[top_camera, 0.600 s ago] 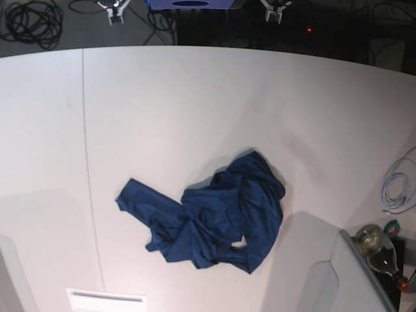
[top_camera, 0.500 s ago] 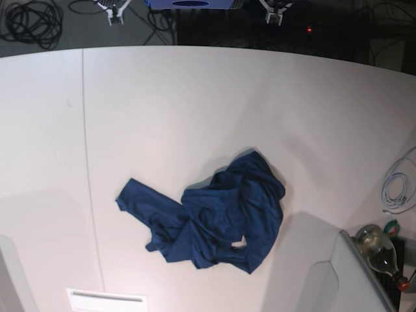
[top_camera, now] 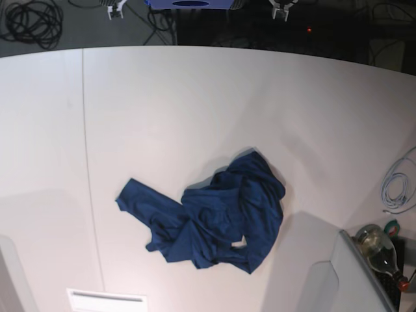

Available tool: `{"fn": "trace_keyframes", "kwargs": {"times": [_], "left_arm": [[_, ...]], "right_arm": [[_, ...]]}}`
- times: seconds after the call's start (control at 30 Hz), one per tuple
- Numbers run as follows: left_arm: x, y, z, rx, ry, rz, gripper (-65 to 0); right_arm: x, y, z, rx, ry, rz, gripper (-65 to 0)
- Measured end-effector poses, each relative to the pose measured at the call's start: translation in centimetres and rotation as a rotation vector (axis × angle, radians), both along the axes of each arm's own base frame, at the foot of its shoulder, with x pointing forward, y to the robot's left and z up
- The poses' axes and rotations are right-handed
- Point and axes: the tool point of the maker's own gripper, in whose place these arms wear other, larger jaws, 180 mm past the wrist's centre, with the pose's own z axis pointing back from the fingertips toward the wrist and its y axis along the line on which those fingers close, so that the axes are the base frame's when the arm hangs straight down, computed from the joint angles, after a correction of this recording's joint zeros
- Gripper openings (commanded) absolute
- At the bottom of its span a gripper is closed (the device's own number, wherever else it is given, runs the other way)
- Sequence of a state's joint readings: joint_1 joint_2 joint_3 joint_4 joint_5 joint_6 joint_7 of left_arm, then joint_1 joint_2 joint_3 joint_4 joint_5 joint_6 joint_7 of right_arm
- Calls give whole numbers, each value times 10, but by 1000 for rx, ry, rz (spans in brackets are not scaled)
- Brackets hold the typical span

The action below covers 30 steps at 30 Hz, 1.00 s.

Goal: Layout the t-shirt on the table in an organized manner, then fold the t-shirt properly

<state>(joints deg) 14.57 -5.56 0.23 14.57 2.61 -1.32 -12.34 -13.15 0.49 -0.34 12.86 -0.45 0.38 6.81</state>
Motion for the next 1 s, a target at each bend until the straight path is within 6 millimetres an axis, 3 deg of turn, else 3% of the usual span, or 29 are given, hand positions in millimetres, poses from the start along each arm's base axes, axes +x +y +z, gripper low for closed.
{"fn": "trace_keyframes", "kwargs": {"times": [0.3, 0.4, 0.47, 0.53, 0.6, 0.67, 0.8, 0.87, 0.93, 1.0], "left_arm": [[-22, 23, 7, 31, 20, -23, -650], [-39, 34, 19, 35, 17, -131, -650], [-51, 31, 35, 7, -7, -236, -650], [-57, 23, 53, -22, -42, -286, -650], [-59, 14, 73, -55, -87, -315, -650], [-43, 9, 93, -85, -160, -302, -650], [11, 50, 138, -43, -331, -176, -650], [25, 70, 163, -22, -379, -152, -650], [35, 80, 184, -4, -416, -122, -650], [57, 66, 204, -48, -485, -119, -650]], "right_arm": [[-28, -6, 8, -18, -6, -67, -650], [-49, -14, 30, -36, -62, -72, -650], [-68, -20, 56, -54, -72, -62, -650], [-75, -24, 80, -68, -67, -58, -650], [-62, -24, 107, -69, -132, -49, -650], [-34, -21, 130, -69, -213, -57, -650], [9, -10, 176, -61, -342, -101, -650], [23, -10, 200, -63, -377, -106, -650], [56, -15, 226, -77, -482, -100, -650], [106, -19, 250, -86, -615, -96, -648]]}}
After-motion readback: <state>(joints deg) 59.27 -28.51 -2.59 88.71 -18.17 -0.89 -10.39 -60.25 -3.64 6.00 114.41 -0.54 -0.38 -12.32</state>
